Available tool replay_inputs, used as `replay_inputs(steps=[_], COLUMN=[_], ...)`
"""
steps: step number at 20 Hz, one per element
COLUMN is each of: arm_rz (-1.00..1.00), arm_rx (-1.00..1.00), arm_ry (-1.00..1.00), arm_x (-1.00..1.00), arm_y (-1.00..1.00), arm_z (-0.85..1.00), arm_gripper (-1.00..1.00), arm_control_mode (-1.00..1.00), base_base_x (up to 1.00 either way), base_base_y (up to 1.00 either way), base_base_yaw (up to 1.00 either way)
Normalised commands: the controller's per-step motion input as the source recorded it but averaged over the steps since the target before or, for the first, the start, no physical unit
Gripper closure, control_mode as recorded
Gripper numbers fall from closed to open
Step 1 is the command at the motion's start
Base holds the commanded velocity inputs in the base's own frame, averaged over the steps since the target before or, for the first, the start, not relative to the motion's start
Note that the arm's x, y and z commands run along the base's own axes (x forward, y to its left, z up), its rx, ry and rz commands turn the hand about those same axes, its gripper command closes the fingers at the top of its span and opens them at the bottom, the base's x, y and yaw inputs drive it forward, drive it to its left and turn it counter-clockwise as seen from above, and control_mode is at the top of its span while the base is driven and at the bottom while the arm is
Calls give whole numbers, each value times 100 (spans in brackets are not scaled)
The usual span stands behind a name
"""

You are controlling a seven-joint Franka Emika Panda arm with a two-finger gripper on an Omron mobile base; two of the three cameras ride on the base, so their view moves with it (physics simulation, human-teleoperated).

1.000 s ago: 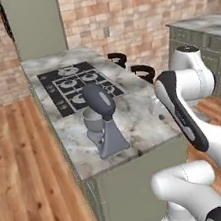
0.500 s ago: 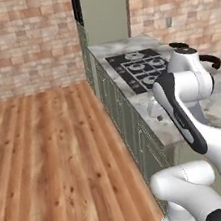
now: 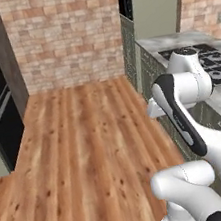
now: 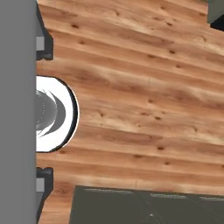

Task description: Navigate to the microwave.

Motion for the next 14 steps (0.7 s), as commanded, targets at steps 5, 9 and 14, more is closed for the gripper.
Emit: replay_inputs(steps=[5,9,14], arm_rz=[0,0,0], arm_rx=[0,0,0], arm_ry=[0,0,0], arm_x=[0,0,0], arm_y=[0,0,0], arm_z=[0,0,0], arm_gripper=[-100,-100,-100], arm_control_mode=[100,100,100], base_base_x=[93,97,97], base_base_y=[54,31,12], base_base_yaw=[-6,-15,-23])
